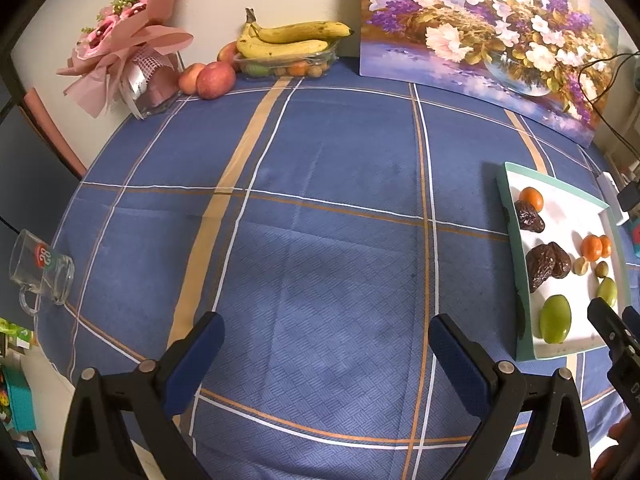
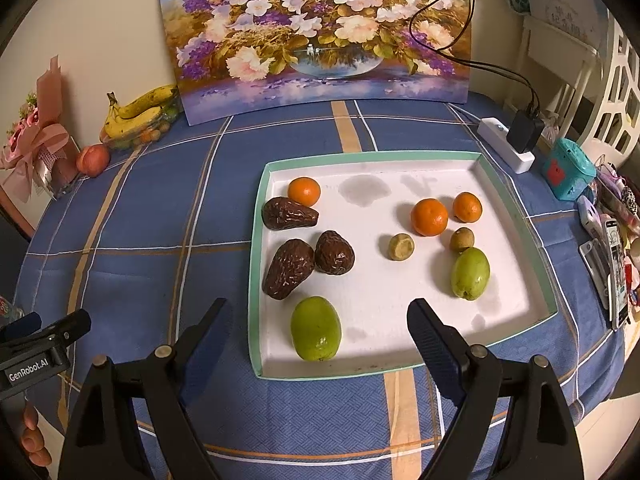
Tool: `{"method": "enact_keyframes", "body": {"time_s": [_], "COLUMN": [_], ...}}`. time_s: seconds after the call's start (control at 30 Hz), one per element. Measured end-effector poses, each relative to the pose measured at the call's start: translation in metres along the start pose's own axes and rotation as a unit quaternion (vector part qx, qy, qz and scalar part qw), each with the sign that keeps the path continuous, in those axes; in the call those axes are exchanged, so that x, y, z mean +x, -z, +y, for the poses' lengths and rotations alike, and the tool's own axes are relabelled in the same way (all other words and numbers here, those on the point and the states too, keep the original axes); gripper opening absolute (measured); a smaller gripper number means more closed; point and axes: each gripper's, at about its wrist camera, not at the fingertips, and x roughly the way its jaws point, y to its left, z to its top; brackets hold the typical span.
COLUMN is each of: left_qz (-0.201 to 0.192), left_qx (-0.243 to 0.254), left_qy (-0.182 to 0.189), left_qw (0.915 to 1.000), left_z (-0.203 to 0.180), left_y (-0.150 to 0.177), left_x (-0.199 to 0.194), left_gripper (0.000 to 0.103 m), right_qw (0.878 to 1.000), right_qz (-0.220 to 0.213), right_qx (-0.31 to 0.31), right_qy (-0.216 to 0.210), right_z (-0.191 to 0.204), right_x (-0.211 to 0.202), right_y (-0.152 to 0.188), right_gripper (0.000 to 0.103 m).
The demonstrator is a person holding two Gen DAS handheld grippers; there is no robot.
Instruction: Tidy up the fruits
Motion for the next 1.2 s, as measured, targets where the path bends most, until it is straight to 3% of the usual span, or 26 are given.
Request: {"method": "enact_keyframes", "body": {"time_s": [1.2], "left_qz": [0.003], "left_qx": [0.006], "left_qy": [-0.003], "left_qw": [1.0000], "left_z": [-0.0022], "left_y": [-0.0015], "left_x": [-0.0004], "left_gripper": [0.103], "right_qw": [1.000], "right_qz": [0.008], "right_qx": [0.002], "right_qy": [-0.002], "right_z": [0.0030], "right_x": [0.0037], "right_y": [0.0024], "right_gripper": [0.089]}}
